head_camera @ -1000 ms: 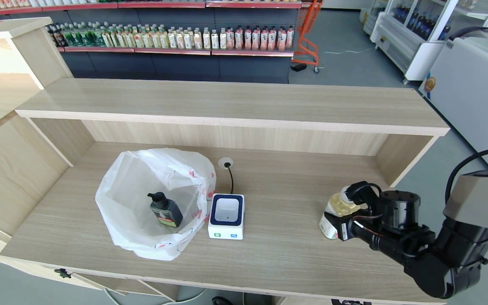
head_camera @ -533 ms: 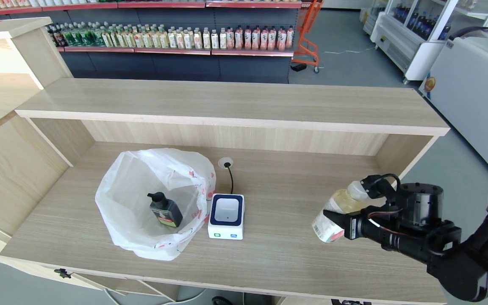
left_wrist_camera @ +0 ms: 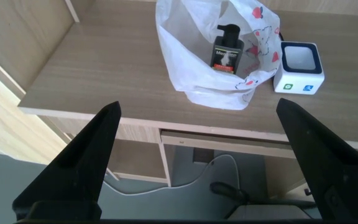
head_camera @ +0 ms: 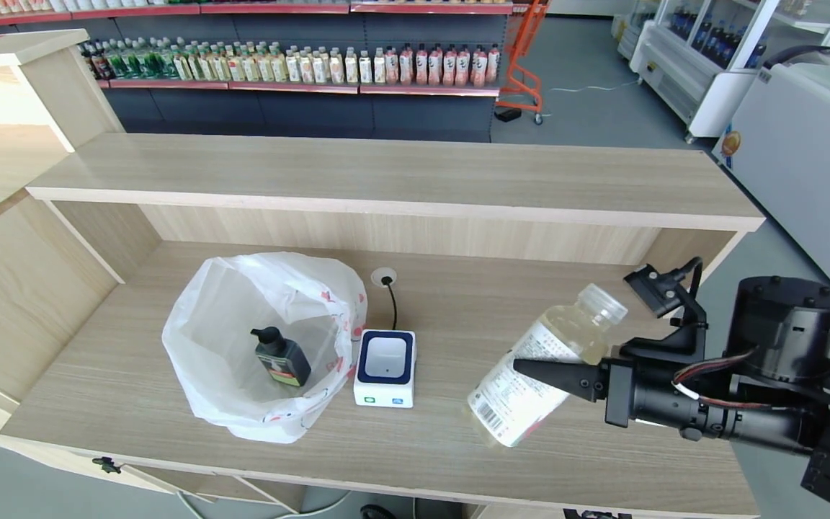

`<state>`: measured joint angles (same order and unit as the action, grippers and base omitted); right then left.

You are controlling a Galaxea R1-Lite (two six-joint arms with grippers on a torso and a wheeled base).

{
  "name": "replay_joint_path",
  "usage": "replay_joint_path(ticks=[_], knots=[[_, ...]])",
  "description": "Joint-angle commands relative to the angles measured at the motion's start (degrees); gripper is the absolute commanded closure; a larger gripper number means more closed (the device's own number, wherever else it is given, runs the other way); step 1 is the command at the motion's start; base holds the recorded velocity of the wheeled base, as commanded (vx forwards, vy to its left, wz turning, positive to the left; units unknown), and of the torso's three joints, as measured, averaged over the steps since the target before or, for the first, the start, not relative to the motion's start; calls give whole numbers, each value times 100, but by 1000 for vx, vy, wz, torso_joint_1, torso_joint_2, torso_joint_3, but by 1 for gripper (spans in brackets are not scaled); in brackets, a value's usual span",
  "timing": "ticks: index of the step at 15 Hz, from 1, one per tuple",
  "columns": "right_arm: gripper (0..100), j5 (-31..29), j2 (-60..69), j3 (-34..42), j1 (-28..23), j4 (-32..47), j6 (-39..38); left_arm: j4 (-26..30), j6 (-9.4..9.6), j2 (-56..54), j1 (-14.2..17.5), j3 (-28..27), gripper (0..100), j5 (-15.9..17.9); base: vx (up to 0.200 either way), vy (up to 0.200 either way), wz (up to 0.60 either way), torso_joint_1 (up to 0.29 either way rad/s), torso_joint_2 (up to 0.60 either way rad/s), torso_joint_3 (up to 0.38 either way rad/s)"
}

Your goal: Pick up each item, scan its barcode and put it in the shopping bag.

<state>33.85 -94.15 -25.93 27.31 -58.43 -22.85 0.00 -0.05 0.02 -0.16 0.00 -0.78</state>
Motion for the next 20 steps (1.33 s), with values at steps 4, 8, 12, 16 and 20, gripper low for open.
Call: replay_joint_path(ticks=[4,8,12,16,20], knots=[[100,7,125,-17,574,-63,-458,0,-4,-2,-2,0,0,-1,0,0,0,0,0,0],[100,34,63,35,943,-265,-458,0,-4,-2,-2,0,0,-1,0,0,0,0,0,0],[100,51,-411,44,1057,-1171,-414,0,-4,-2,-2,0,0,-1,0,0,0,0,0,0],[100,42,-728,150,1128,-1601,-159,0,-4,-2,-2,0,0,-1,0,0,0,0,0,0],[100,42,-763,141,1198,-1698,-159,0,-4,-2,-2,0,0,-1,0,0,0,0,0,0]])
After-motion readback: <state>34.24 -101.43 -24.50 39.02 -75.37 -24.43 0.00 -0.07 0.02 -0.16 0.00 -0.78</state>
